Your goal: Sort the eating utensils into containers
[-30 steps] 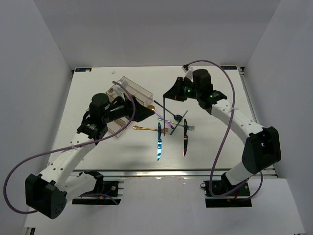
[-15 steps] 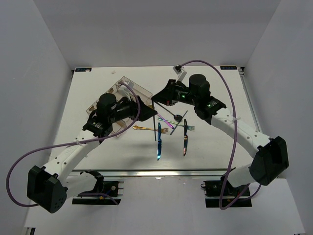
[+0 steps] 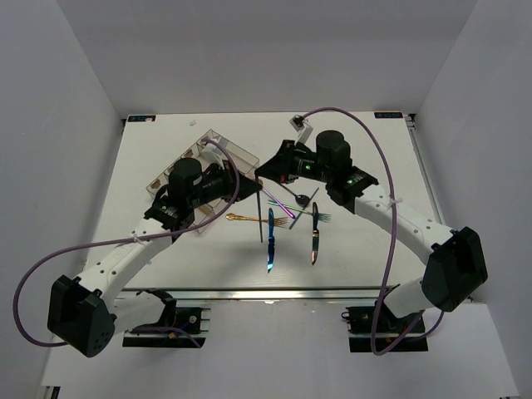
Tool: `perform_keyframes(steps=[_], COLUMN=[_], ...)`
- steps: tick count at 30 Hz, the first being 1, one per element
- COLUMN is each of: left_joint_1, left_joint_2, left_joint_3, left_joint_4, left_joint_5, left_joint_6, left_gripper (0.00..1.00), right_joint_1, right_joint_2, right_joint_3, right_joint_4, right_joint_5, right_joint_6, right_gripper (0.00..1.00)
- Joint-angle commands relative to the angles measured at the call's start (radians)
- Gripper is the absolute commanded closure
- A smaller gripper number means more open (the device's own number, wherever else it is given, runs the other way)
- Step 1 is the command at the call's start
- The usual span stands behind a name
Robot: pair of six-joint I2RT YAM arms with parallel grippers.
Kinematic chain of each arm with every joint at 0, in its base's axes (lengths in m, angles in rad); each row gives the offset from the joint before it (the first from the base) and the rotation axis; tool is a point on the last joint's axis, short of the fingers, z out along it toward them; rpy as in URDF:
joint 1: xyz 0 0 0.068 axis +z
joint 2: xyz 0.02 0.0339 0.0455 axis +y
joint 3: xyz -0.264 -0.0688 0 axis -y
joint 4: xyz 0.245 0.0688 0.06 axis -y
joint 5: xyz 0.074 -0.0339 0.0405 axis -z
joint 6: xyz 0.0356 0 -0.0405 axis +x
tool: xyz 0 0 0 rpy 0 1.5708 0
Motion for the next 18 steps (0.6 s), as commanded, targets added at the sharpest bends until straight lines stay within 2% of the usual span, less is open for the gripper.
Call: perform_keyframes(steps=[1,2,3,4,5,6,7,9,10,13,18], left_joint_1=[0.0,0.001,0.003,0.011,0.039,0.063,0.131,0.234,0.333,0.449,0.474], left_joint_2=[0.021,0.017,0.01,0.009,0.012,0.017,0.017,0.006,0.001,0.009,0.113], left_joint_3=[0.037,0.046,0.057,0.08,0.094,0.103,0.103,0.085,0.061,0.045,0.109], left_joint_4=[-0.112,-0.153,-0.195,-0.294,-0.353,-0.402,-0.472,-0.508,-0.519,-0.501,-0.487], left_joint_5=[-0.143,-0.285,-0.375,-0.47,-0.638,-0.703,-0.778,-0.8,-0.813,-0.854,-0.895], left_joint_6=[0.0,-0.003,-0.021,-0.034,-0.054,-0.093,-0.113,-0.159,-0.17,-0.189,-0.209], left_gripper=[1.0,1.0,1.0,1.0,1.0,1.0,1.0,1.0,1.0,1.0,0.99], right_joint_1=[-0.002,-0.008,-0.018,-0.044,-0.058,-0.074,-0.096,-0.12,-0.124,-0.129,-0.137], right_joint_2=[-0.014,-0.02,-0.037,-0.046,-0.058,-0.086,-0.1,-0.141,-0.152,-0.18,-0.184], right_joint_3=[0.034,0.028,0.022,0.014,-0.006,-0.018,-0.049,-0.076,-0.09,-0.127,-0.17], right_joint_4=[0.034,0.008,-0.003,-0.014,-0.041,-0.049,-0.054,-0.054,-0.055,-0.061,-0.057], right_joint_5=[-0.004,0.015,0.028,0.057,0.076,0.091,0.116,0.125,0.134,0.145,0.141], right_joint_6=[-0.003,-0.013,-0.014,-0.015,-0.017,-0.02,-0.03,-0.038,-0.044,-0.067,-0.086], right_gripper=[0.75,0.5,0.2,0.11,0.11,0.11,0.11,0.11,0.11,0.11,0.11])
